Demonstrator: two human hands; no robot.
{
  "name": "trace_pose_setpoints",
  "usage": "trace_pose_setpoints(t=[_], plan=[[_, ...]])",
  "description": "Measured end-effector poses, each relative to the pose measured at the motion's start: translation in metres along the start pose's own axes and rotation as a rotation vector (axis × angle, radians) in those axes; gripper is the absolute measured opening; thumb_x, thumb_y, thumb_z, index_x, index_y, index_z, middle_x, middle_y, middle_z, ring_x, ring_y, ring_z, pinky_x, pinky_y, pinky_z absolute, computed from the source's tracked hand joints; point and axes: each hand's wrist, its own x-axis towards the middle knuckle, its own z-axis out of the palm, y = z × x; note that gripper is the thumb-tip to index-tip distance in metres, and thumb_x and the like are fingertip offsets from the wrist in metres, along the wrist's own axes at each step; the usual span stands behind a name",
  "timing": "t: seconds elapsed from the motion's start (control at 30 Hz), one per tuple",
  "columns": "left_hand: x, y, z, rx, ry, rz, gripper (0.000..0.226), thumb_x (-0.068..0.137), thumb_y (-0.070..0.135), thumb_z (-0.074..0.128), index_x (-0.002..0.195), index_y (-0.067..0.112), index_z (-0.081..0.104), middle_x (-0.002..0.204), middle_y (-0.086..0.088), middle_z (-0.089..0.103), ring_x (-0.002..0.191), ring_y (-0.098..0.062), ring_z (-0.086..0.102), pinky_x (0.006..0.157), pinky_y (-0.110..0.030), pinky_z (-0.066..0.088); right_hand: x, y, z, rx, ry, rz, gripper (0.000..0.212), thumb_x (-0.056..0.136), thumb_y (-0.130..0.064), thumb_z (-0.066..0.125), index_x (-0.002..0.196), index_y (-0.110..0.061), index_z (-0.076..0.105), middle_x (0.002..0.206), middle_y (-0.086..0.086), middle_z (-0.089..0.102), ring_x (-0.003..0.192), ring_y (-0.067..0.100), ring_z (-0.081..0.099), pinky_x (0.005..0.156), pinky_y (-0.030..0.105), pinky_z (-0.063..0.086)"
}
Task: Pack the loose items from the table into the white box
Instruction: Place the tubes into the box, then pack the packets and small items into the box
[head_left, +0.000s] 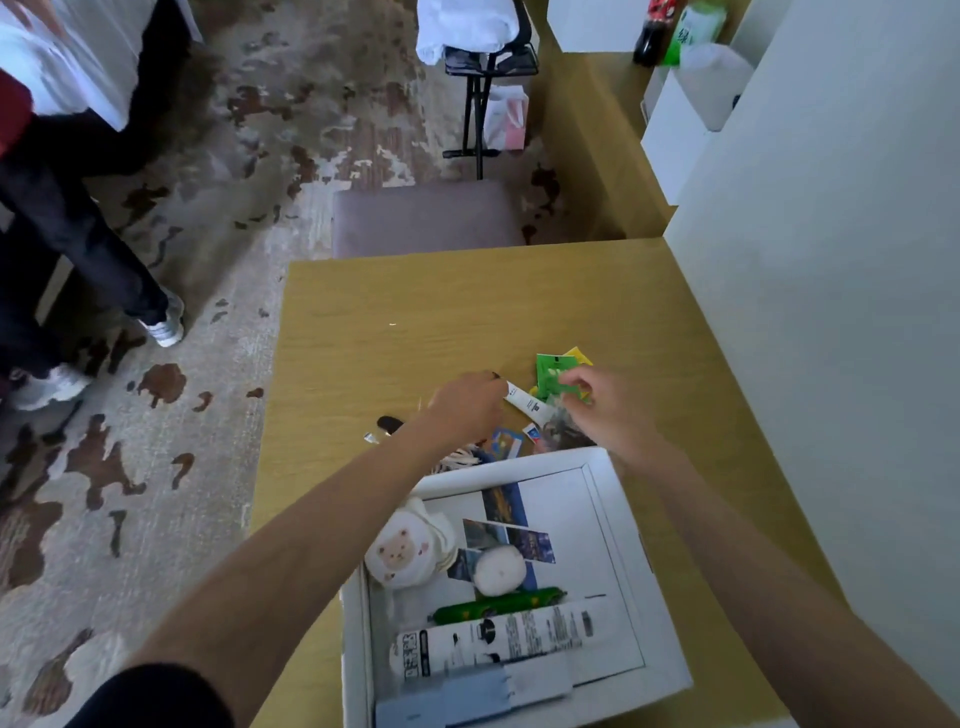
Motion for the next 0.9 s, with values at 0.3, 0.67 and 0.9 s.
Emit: trace_pose_setpoints(t=[0.3,0.67,0.9], plan=[[0.071,0.017,0.042,0.269,-0.036,0.231,0.048,0.087,0.017,0.057,0.132,0.011,0.042,0.131,-0.011,0.049,0.12,-0.031,0.046,0.094,-0.046,0.043,0.055,0.054,0.013,-0.08,-0.061,0.155,0.03,0.088,-0.01,0.06,0.117,-0.005,0.063,0.118,0.015,0.064,0.103,0.028,0.061,0.087,0.035,0.047],[0.05,0.005,0.036,0.186,0.035,0.228,0.043,0.085,0.015,0.06,0.125,0.011,0.044,0.118,-0.011,0.052,0.101,-0.029,0.055,0.059,-0.038,0.043,0.112,0.067,0.045,-0.303,-0.211,0.324,0.075,0.072,-0.039,0.08,0.131,-0.009,0.044,0.131,0.016,0.048,0.119,0.036,0.049,0.095,0.046,0.047],[0.002,0.004,-0.007,-0.356,0.217,-0.018,0.026,0.095,0.029,0.048,0.117,0.016,0.044,0.102,-0.007,0.062,0.078,-0.022,0.059,0.059,-0.032,0.041,0.106,0.054,0.036,0.261,-0.121,0.346,0.036,0.082,-0.003,0.068,0.114,-0.011,0.055,0.112,0.01,0.065,0.106,0.028,0.062,0.091,0.043,0.051]])
